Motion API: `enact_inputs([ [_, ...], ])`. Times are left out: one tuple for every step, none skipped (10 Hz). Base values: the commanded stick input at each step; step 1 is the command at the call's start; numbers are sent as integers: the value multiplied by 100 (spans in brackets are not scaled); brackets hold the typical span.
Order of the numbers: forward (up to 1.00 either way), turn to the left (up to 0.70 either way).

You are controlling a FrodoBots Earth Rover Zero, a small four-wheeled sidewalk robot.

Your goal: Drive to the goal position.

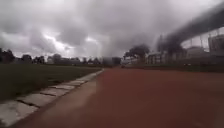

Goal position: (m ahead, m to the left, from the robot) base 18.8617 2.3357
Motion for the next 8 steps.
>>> enact_inputs([
  [0, 0],
  [0, 0],
  [0, 0],
  [0, 0],
  [50, 0],
  [67, 0],
  [70, 0],
  [70, 0],
])
